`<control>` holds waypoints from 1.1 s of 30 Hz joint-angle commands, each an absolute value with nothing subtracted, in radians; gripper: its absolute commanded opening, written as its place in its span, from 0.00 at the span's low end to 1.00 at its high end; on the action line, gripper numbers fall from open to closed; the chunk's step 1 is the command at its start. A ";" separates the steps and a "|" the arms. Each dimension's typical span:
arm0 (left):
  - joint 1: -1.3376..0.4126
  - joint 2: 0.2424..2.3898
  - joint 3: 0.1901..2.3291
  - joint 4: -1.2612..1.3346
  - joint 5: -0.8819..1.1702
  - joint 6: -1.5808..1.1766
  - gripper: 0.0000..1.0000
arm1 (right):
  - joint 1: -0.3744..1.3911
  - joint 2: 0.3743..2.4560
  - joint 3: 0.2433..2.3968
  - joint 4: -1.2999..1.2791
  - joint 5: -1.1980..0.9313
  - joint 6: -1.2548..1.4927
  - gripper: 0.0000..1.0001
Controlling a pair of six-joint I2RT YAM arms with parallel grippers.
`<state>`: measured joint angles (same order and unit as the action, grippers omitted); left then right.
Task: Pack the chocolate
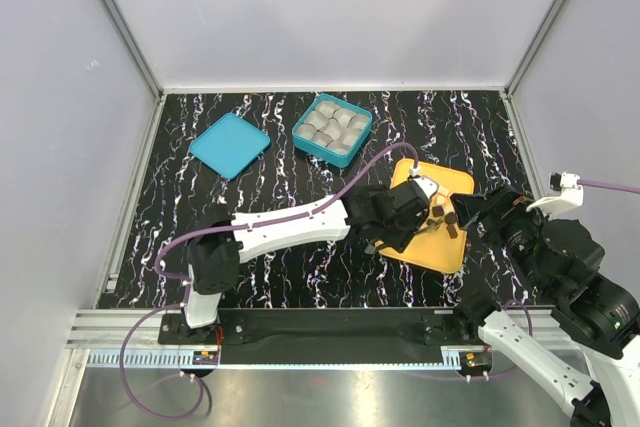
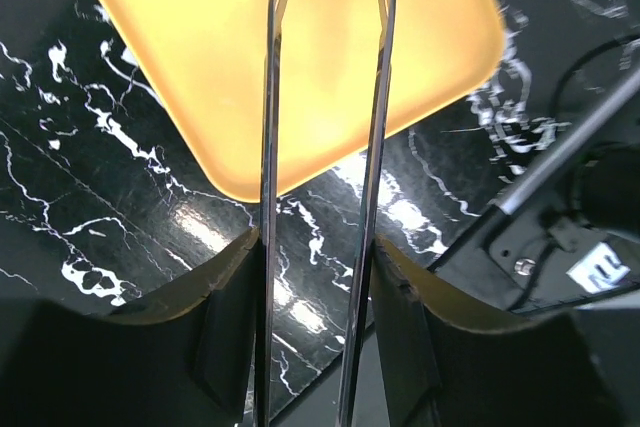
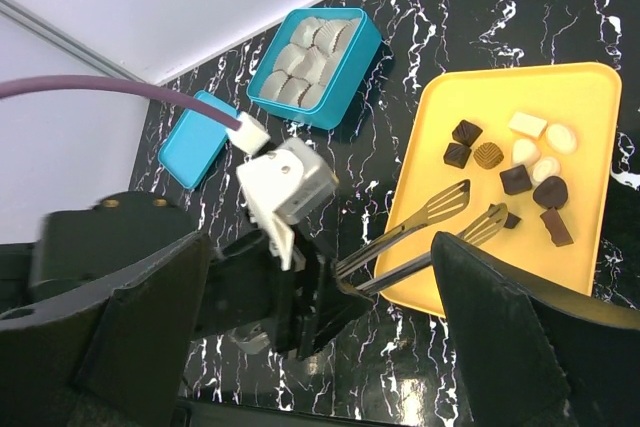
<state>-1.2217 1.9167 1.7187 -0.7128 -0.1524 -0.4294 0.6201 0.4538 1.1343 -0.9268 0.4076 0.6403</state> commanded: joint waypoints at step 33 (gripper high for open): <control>-1.215 2.028 1.670 -0.566 -0.132 -0.413 0.50 | 0.626 0.416 1.138 -0.928 0.457 0.632 1.00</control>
<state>-1.2133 2.0411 1.6531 -0.6067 -0.1352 -0.4221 0.6201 0.4240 1.1343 -0.9283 0.4110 0.6399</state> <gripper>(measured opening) 0.509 0.994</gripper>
